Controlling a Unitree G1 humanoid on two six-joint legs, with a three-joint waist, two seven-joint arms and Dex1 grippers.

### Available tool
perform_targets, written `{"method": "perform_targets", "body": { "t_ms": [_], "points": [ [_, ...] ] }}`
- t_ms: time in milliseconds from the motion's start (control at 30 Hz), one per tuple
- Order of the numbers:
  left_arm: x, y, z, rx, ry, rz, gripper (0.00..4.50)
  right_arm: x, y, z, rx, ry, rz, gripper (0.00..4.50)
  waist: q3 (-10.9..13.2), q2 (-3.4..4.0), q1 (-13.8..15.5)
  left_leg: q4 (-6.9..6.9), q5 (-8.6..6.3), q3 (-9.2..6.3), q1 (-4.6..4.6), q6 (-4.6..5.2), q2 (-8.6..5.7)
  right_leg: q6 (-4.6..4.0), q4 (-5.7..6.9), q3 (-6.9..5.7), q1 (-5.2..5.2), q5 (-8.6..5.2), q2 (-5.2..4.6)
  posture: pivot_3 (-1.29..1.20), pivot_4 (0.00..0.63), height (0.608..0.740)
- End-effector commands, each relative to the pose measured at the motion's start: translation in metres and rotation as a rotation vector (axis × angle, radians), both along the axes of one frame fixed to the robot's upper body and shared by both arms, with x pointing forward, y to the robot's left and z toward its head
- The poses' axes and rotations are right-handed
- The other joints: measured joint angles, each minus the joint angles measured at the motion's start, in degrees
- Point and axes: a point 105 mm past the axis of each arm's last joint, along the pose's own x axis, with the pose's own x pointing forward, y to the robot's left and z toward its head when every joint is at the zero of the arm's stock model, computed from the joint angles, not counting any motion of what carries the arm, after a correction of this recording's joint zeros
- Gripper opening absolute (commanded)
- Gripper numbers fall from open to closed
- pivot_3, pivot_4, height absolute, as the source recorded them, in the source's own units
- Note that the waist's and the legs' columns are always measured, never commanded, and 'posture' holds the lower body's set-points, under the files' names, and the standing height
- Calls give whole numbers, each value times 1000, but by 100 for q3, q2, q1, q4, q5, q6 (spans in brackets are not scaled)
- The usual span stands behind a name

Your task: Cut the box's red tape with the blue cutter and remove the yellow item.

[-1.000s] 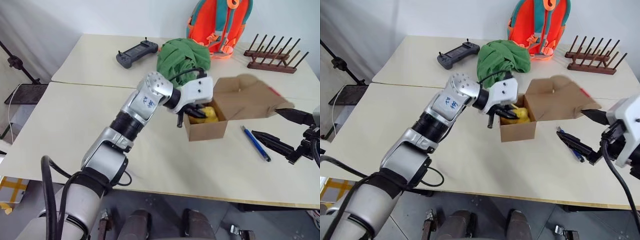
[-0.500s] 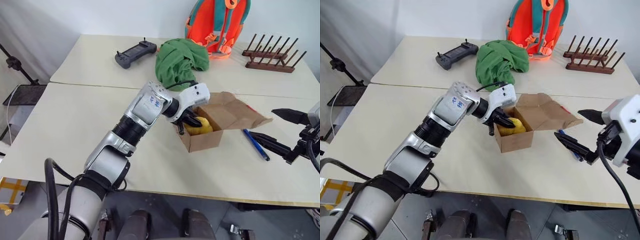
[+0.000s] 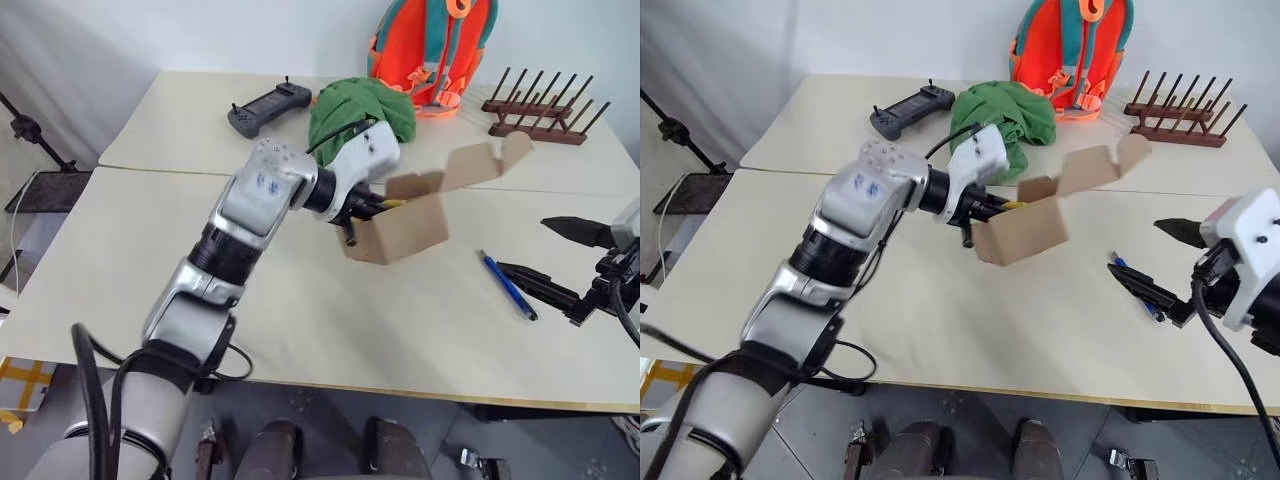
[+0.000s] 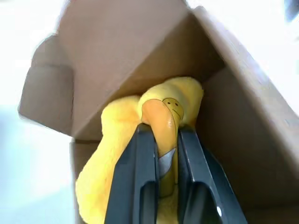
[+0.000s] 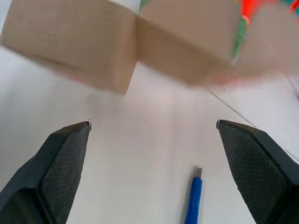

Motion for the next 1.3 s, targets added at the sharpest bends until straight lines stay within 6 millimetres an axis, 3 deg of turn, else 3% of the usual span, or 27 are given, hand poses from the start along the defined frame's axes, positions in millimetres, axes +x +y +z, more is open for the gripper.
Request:
{"method": "perform_targets", "body": {
  "t_ms": [33, 133, 200, 267, 333, 433, 500, 633, 933, 1100, 1233, 1300],
  "points": [
    [-8, -10, 7, 57, -263, -140, 95, -1, 3, 6, -21, -49, 27, 4500, 1, -1, 10, 1, 1, 0, -4, -1, 0, -1, -3, -1, -1, 0, 1, 0, 150, 740],
    [-10, -12, 10, 17, -230, -147, 95, -4, 6, 3, -35, -54, 55, 4500, 1, -3, 75, 17, 3, -5, -20, 4, -5, -1, -10, -1, -1, 0, -1, 0, 150, 740],
    [-13, -6, -4, 84, -231, -184, 95, -8, 10, 0, -43, -69, 92, 4500, 1, -3, 68, 19, 1, -5, -20, 8, -8, 0, -12, 0, 2, 0, -1, 0, 150, 740],
    [-13, -3, -16, 57, -95, -133, 95, -11, 15, -3, -45, -77, 133, 4500, 1, -1, 42, 14, 0, 0, -17, 9, -8, 0, -11, -1, 2, 0, 0, 0, 150, 740],
    [-19, 0, -26, 121, -142, -196, 95, -13, 16, -6, -58, -78, 153, 4500, 1, -1, 26, 12, 0, 13, -13, 9, -8, 0, -3, -1, 2, 0, 0, 0, 150, 740],
    [-23, -9, -8, -25, -3, -139, 95, -13, 16, -7, -64, -82, 152, 4500, 2, -4, 19, 14, 0, 15, -13, 10, -5, 0, 2, -1, 0, 0, 1, 0, 150, 740],
    [-22, -14, 16, -175, 127, -77, 95, -13, 17, -9, -65, -76, 156, 4500, 4, -8, 48, 23, 2, 12, -15, 14, -8, 0, 3, 2, 3, 0, -1, 0, 150, 740],
    [-28, -10, 37, -287, 223, -74, 95, -13, 16, -9, -68, -71, 155, 4500, 6, -10, 5, 28, 3, -3, -13, 17, -7, 0, 7, 9, 3, 0, -1, 0, 150, 740],
    [-31, 1, 54, -337, 15, -133, 95, -11, 16, -9, -67, -69, 161, 4500, 5, -8, -19, 22, 7, -3, -3, 11, -4, 0, 14, 13, 3, 0, -1, 0, 150, 740],
    [5, 28, 73, -480, -2, 123, 95, -10, 17, -7, -63, -74, 176, 4500, 5, -9, 14, 24, 7, -2, -6, 11, -6, -1, 9, 14, 3, 0, -1, 0, 150, 740],
    [34, 76, 67, -398, -103, 372, 95, -13, 21, 4, 70, -139, 257, 4500, 6, -10, -26, 21, 7, -1, -1, 11, -6, 0, 14, 13, 3, 0, 1, 0, 150, 740],
    [46, 108, 57, -343, -124, 508, 95, -12, 18, 0, 75, -124, 289, 4500, 6, -10, -46, 17, 8, -1, -1, 9, -6, 0, 15, 12, 1, 0, 1, 0, 150, 740]
  ]
}}
